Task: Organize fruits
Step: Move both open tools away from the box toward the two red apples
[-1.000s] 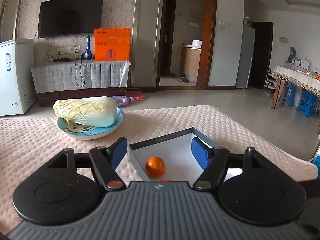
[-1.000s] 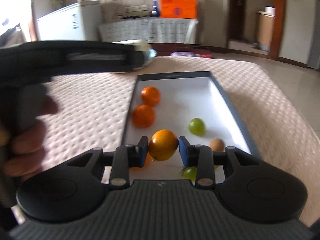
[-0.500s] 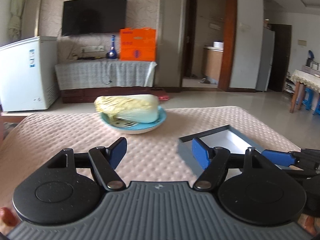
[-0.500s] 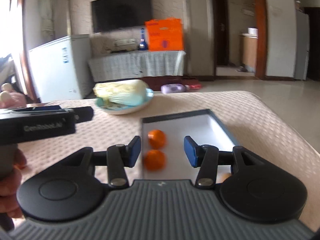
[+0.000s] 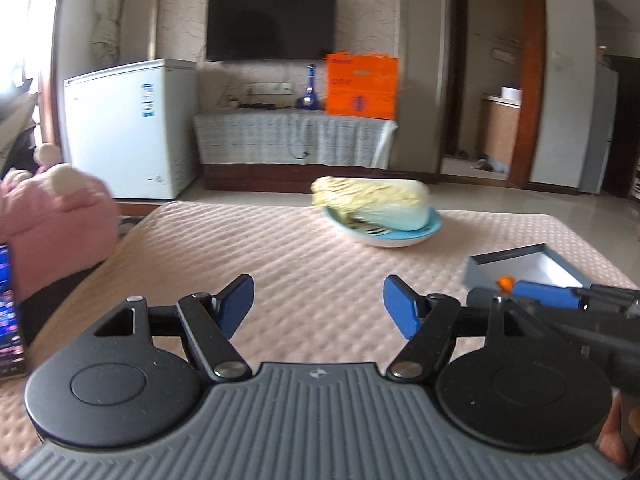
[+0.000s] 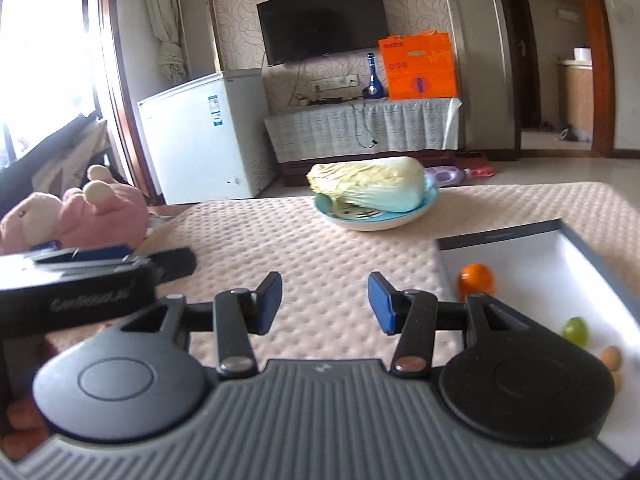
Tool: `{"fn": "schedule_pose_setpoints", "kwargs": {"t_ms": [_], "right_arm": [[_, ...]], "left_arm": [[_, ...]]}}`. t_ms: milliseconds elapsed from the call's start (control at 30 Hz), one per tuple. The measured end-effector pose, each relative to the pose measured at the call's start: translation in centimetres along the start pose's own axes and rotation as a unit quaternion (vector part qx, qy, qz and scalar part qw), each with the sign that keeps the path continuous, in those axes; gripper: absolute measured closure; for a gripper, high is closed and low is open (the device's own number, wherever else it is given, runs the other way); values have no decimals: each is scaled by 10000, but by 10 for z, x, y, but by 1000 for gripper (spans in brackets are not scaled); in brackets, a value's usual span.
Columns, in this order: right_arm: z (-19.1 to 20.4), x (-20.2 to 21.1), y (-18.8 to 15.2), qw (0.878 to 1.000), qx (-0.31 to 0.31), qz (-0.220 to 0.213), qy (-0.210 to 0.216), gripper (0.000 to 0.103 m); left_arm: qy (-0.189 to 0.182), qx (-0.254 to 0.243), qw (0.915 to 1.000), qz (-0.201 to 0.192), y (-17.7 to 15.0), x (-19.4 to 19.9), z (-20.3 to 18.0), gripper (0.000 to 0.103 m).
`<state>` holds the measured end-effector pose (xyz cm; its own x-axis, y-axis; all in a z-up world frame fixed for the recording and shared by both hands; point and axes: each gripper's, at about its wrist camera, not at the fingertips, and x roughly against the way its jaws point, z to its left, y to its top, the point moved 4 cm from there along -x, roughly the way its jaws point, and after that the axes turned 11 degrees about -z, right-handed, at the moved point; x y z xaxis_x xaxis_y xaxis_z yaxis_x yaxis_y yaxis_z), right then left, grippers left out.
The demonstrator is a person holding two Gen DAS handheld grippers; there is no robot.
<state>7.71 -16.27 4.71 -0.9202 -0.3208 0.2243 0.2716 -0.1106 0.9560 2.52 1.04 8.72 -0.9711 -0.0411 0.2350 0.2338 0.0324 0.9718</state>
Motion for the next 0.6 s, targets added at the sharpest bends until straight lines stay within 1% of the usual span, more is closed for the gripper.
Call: {"fn": "schedule_pose_setpoints", "kwargs": {"t_ms": [167, 233, 300, 367, 433, 533, 600], "right_arm": [[21, -8, -3, 9998, -80, 3, 169, 53], [27, -8, -3, 9999, 61, -59, 136, 53], [26, -4, 0, 9998, 18, -205, 58, 53], [12, 3, 6, 9993, -137, -284, -191, 53], [-2, 14, 12, 9972, -163, -464, -559, 53], [-22, 39, 23, 9919, -158, -762, -1002, 53], [-36, 57, 27, 9876, -109, -870, -1305, 53]], "left_arm": [[248, 43, 9996, 150, -10, 19, 27, 27], [315, 55, 9993, 210, -16, 26, 36, 27], [388, 53, 9989, 261, -21, 31, 44, 27], [426, 93, 9987, 274, -22, 33, 48, 27], [442, 137, 9986, 255, -20, 33, 50, 27], [387, 233, 9987, 218, -19, 33, 47, 27], [325, 241, 9990, 180, -17, 35, 43, 27]]}}
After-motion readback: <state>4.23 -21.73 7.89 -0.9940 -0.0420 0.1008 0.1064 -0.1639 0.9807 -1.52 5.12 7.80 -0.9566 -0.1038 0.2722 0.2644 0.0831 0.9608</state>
